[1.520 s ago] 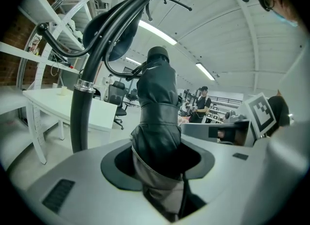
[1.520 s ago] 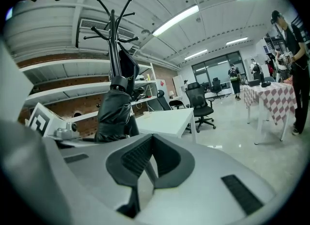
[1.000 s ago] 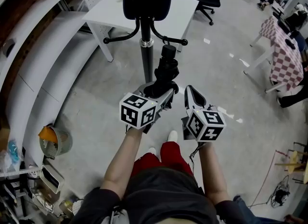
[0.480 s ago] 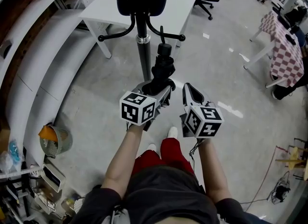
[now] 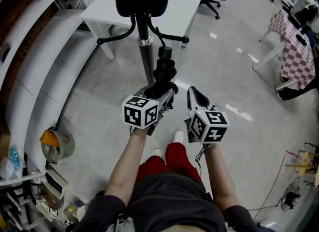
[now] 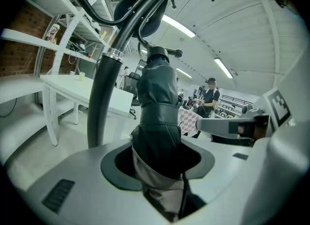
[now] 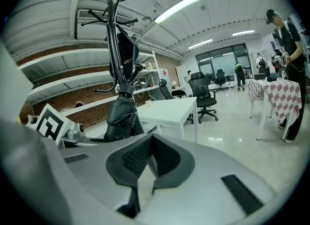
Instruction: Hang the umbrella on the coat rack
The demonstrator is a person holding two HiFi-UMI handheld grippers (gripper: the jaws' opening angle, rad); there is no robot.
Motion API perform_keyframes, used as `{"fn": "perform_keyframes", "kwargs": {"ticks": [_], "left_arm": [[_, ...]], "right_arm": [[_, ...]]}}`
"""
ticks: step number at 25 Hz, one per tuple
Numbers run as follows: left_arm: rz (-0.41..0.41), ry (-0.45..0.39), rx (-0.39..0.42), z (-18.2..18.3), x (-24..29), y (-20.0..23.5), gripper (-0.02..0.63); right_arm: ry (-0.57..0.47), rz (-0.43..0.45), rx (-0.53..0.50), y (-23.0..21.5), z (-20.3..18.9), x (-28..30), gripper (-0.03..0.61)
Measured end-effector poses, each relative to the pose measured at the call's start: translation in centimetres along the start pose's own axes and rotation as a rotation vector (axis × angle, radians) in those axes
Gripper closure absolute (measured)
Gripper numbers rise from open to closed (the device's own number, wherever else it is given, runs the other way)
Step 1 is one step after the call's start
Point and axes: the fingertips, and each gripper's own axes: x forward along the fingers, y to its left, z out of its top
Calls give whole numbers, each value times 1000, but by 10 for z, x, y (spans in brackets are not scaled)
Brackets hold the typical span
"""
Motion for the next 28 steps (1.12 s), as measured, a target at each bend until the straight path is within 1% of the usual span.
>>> {"fn": "perform_keyframes", "kwargs": {"ticks": [17, 21, 28], "left_arm": [[47, 35, -31, -18, 18, 13, 419], [69, 30, -33, -19, 22, 18, 419], [126, 41, -13, -27, 31, 31, 416]], "right_arm": [[37, 16, 2, -12, -9, 12, 561], [51, 20, -2, -14, -13, 15, 561], [81, 33, -9, -16, -25, 24, 561]]}}
